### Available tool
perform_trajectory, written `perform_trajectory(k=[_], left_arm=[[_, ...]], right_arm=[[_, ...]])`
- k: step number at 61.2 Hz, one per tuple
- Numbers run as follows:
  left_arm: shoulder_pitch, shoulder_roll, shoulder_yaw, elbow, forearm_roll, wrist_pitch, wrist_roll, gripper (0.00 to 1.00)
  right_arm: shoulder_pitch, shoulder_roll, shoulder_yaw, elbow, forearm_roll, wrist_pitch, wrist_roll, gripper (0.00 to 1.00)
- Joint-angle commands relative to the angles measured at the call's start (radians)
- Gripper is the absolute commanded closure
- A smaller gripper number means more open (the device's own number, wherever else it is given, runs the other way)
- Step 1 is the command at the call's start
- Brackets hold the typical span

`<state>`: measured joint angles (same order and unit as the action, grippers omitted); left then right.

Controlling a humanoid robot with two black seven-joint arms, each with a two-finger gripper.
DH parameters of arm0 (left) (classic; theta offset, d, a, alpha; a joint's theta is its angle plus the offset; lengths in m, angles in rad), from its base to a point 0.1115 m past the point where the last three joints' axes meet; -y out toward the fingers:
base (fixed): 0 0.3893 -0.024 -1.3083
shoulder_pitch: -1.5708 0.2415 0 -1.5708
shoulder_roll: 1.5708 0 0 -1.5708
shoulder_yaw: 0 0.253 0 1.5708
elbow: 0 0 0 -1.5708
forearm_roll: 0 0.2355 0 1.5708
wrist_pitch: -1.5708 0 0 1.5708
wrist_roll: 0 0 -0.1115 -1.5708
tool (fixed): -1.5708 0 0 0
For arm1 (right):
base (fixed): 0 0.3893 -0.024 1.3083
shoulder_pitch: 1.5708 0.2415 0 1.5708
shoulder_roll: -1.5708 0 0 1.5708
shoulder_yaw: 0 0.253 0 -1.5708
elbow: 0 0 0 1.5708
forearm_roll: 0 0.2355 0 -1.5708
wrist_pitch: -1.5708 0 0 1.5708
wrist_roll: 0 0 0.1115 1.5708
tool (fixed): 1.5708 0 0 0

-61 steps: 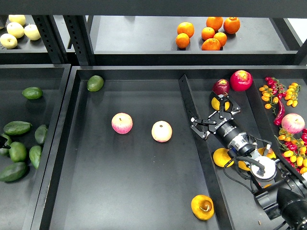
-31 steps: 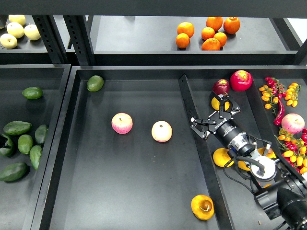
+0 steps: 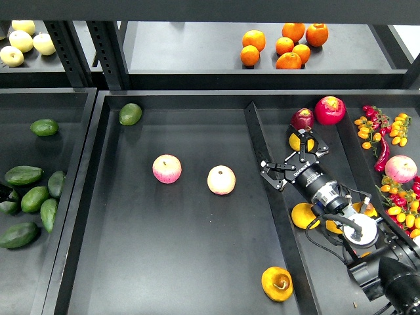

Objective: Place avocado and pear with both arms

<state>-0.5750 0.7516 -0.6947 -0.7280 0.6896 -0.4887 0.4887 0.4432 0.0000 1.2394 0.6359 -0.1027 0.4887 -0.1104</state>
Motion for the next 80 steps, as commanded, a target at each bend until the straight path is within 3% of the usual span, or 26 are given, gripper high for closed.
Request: perform_trajectory(k=[1,23,43,80], left_arm=[[-0.009,-0.017,-0.012,-0.001,-0.067,0.000,0.000,0.24],[-0.003,-0.135,-0.233,-0.018,-0.212,0.000,0.000,0.22],[0.055,-0.267,-0.410,-0.125,-0.375,0.000,0.000,0.22],[0.279,-0.752,-0.760,-0.232,-0.404,0.000,0.000,0.20]], right_arm=[[0.000,0.000,0.000,0.001,0.000,0.000,0.000,0.01],[0.000,0.000,-0.001,0.004,0.001,0.000,0.000,0.01],[0.000,0.000,-0.001,0.002,0.000,0.000,0.000,0.01],[0.000,0.000,-0.003,-0.002,-0.005,0.000,-0.002,0.01]])
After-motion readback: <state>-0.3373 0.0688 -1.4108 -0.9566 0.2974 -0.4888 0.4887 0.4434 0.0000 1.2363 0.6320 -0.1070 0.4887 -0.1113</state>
